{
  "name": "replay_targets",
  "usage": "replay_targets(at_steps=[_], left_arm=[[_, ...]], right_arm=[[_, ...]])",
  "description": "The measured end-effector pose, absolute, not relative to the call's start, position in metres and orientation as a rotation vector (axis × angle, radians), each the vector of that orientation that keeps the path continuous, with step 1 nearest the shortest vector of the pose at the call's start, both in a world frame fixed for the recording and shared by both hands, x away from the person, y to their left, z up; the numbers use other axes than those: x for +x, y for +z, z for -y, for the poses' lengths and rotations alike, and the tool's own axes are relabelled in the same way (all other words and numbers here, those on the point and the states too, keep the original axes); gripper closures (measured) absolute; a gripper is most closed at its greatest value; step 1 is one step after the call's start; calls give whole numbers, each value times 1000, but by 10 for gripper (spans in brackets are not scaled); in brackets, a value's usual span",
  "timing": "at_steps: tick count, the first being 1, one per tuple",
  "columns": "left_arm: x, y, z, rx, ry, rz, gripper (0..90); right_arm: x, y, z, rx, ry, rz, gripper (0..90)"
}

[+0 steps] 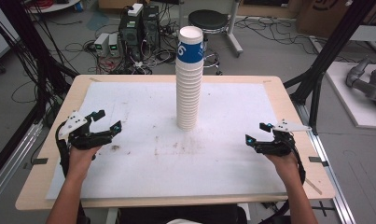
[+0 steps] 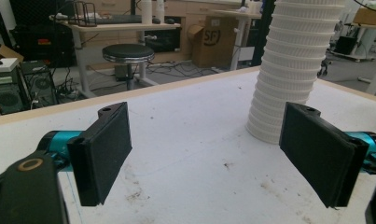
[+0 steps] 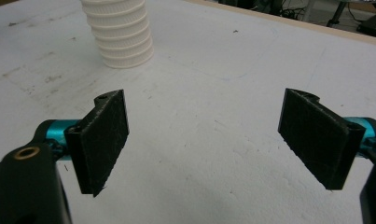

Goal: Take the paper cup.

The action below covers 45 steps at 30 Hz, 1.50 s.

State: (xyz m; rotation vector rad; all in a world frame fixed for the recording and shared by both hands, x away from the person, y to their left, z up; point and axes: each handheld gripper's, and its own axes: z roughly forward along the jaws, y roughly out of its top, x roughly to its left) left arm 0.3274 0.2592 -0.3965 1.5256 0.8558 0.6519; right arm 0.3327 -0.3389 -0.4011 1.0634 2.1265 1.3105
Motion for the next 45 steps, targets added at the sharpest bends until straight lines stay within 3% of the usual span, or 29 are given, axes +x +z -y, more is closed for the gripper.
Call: replay_targets(at_steps=[24,45], left_arm=[[330,-400,-251,1554,615,-841,167],[332,-402,-247,1564,584,-850,168]], right_arm=[[340,-379,311,1014,1449,-2112,162],[397,-293,226,720,1595,-2137,162]])
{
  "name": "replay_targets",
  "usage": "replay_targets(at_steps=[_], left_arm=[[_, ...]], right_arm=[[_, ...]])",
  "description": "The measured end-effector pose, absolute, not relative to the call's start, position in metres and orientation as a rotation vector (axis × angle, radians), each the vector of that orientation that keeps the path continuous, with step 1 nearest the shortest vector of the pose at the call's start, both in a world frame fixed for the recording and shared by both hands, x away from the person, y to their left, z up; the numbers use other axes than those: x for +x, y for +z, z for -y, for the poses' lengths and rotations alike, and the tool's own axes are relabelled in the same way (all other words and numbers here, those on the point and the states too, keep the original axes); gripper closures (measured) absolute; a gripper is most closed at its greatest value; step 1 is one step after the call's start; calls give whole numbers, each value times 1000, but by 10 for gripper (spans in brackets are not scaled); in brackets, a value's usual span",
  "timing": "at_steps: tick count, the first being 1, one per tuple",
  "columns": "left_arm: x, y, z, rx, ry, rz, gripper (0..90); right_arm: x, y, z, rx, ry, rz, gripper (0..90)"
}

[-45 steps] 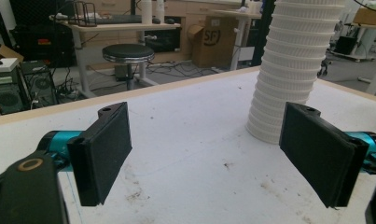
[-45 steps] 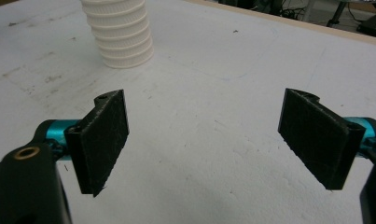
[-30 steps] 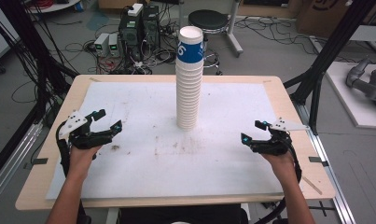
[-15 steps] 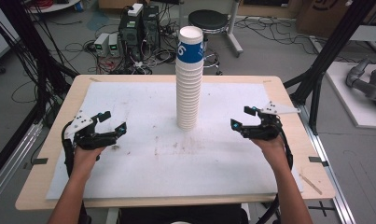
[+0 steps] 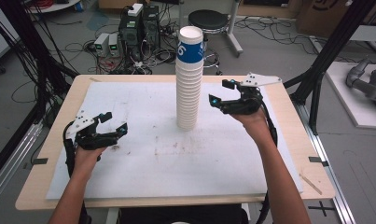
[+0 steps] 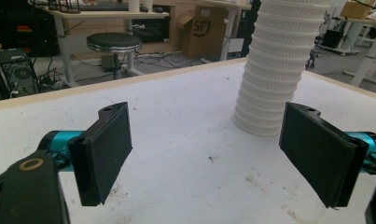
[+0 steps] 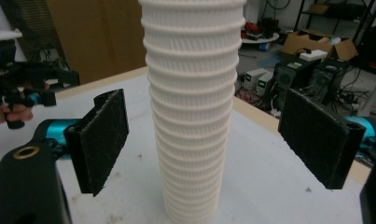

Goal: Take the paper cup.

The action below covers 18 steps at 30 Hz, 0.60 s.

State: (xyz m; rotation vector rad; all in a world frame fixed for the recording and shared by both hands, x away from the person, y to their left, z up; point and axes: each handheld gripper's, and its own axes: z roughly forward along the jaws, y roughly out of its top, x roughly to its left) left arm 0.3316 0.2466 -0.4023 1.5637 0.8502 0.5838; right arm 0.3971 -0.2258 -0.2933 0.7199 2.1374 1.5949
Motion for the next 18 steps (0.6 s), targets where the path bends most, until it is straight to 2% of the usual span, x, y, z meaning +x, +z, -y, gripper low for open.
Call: replay_targets(at_steps=[11,18], left_arm=[[332,-403,-247,1559,581,-856,169],[333,-403,-247,1563,579,-862,169]], right_arm=[[424,-273,185,667,1585,-2143,162],[433,-268,174,651,1627,-2133,162]])
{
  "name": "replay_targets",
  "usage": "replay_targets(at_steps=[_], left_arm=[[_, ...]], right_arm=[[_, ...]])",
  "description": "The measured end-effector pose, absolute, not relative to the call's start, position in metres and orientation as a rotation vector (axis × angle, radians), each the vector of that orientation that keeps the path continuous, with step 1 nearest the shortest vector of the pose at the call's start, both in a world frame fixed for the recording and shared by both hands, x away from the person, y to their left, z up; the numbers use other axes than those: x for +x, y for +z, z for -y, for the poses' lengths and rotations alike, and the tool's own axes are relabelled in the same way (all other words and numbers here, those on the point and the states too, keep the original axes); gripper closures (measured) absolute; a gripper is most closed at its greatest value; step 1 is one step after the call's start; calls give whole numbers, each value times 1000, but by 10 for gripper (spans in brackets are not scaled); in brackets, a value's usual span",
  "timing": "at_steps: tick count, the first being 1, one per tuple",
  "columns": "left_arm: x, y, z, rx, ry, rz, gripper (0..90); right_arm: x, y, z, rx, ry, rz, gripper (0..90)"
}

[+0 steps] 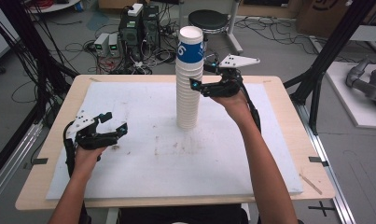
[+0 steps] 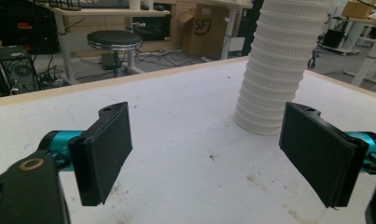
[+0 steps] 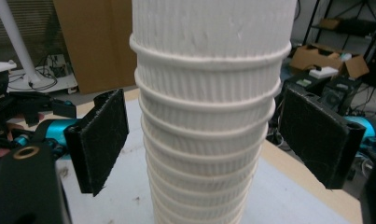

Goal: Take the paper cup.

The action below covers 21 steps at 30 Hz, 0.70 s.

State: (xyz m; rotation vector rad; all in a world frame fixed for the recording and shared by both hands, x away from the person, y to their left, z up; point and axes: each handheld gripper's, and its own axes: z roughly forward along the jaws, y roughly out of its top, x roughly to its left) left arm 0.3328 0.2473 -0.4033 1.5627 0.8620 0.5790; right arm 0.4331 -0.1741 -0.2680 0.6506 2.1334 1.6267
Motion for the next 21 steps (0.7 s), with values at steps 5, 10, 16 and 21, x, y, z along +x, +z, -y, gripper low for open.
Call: replay_targets(at_steps=[5,10,16,21], left_arm=[[333,-404,-246,1572,579,-865,171],[334,-404,-247,1575,580,-868,173],[334,-404,-246,1581,575,-867,177],[334,-403,-244,1563,583,-864,181]], right_arm=[[442,-264,166,664,1638,-2138,160],[450,-263,158,661,1636,-2161,129],[453,-265,157,641,1610,-2167,136],[453,-265,159,661,1601,-2162,147]])
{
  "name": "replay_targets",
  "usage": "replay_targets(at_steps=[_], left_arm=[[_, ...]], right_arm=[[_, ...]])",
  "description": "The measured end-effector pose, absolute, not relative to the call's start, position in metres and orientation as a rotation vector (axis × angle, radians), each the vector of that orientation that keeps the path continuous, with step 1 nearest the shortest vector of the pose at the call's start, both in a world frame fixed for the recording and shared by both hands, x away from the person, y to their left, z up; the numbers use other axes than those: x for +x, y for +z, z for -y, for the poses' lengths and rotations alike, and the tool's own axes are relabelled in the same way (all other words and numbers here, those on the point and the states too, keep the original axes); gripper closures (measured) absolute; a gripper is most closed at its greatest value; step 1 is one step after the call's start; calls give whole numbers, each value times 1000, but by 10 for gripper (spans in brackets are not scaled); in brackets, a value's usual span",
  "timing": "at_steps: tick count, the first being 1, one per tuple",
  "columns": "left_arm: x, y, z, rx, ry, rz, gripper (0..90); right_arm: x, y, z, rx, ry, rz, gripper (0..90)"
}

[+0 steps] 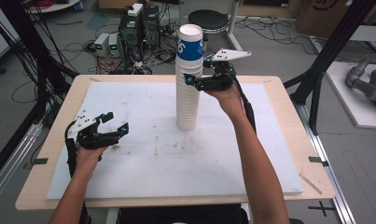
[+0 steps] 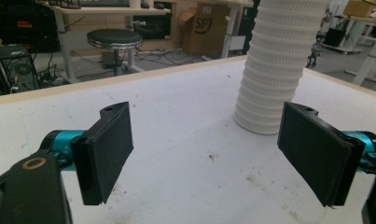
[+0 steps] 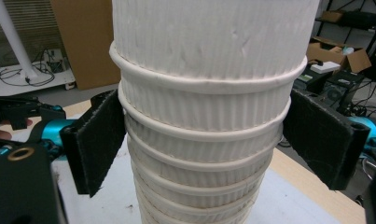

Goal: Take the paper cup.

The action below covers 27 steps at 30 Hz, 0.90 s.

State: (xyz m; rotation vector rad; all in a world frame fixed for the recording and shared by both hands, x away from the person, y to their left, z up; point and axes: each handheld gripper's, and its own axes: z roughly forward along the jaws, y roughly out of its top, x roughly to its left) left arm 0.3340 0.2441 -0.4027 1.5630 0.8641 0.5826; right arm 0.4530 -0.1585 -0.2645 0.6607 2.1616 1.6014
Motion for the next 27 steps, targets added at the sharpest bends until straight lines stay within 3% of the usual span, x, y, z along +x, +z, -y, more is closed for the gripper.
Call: replay_targets(at_steps=[12,27], left_arm=[[359,-329,-229,1510,539,-730,170],[409,-210,-160,1569,477,-495,169]], right_arm=[[448,-262,160,631,1566,-2193,152],[449,-261,160,619,1570,-2197,153]])
